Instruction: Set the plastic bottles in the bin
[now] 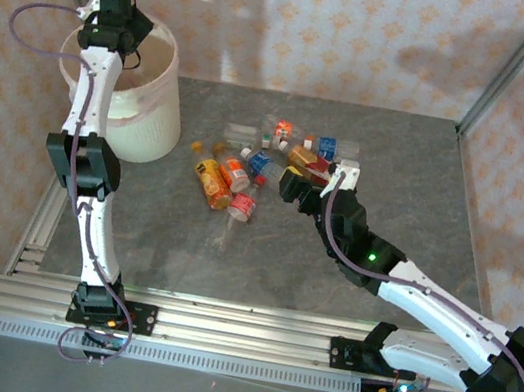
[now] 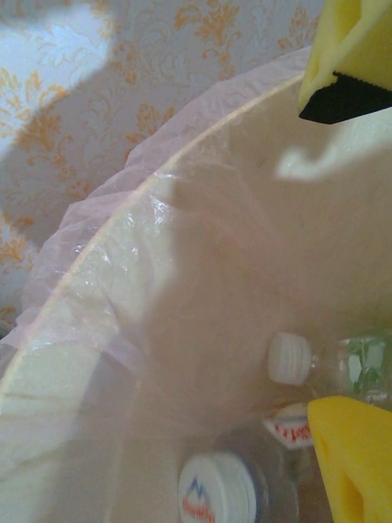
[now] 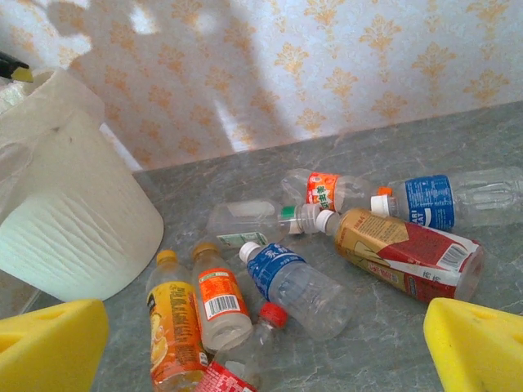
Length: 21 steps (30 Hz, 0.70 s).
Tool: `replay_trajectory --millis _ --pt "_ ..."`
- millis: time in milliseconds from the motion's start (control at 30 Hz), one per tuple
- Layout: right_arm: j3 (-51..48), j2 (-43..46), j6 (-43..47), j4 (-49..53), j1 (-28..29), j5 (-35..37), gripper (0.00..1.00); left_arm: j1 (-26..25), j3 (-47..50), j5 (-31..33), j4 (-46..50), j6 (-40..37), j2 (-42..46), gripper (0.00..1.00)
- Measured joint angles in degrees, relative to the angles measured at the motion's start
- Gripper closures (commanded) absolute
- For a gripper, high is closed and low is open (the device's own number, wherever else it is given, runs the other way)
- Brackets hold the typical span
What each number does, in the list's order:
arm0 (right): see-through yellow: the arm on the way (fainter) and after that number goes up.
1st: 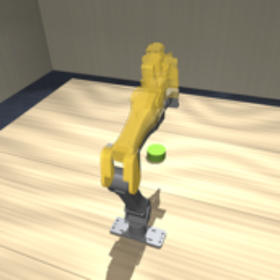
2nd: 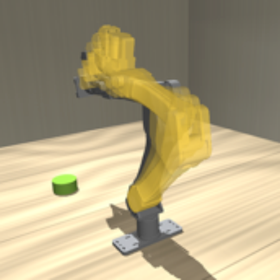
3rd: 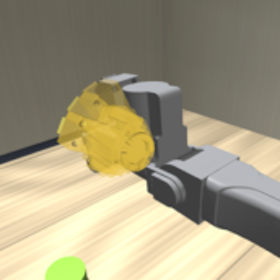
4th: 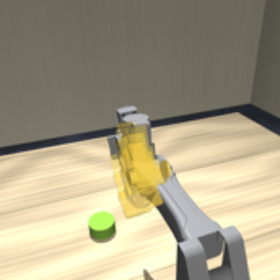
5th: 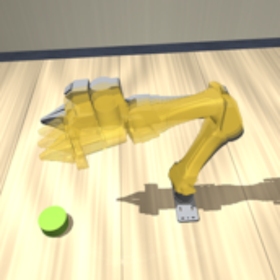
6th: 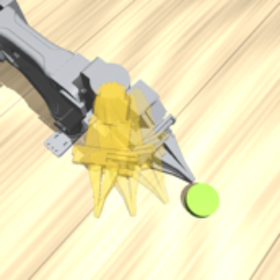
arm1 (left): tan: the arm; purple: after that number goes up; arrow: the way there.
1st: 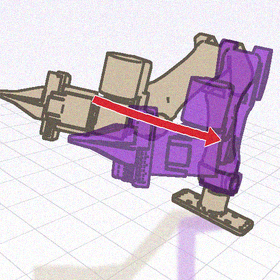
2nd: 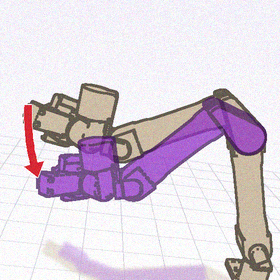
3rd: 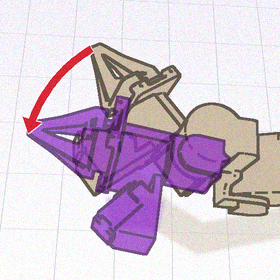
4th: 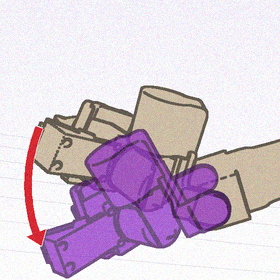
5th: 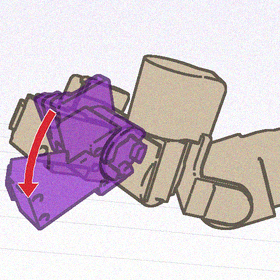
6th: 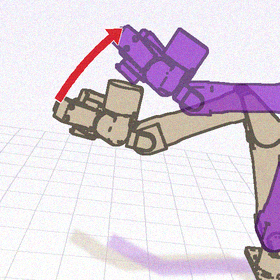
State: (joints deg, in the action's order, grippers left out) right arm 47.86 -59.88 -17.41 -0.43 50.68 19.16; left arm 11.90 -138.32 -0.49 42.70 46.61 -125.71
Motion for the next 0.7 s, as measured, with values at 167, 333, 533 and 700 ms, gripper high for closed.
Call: replay_trajectory --millis 167,333,533,700 --pt "-0.04 0.0 -0.61 0.02 -0.11 0.31 0.01 0.0 2.58 -1.55 0.09 -0.37 4.17 0.05" --pt "-0.59 0.0 -1.62 0.07 -0.11 0.94 0.01 -0.02 8.11 -4.98 -0.98 -1.68 11.87 0.0" --pt "-1.2 -0.02 -2.67 0.07 -0.11 2.47 0.01 -1.01 16.9 -9.73 -3.37 -4.52 22.4 0.0" --pt "-1.27 -0.79 -3.45 0.04 -0.15 3.52 0.01 -7.5 27.36 -8.59 -4.42 -9.33 33.73 0.0"
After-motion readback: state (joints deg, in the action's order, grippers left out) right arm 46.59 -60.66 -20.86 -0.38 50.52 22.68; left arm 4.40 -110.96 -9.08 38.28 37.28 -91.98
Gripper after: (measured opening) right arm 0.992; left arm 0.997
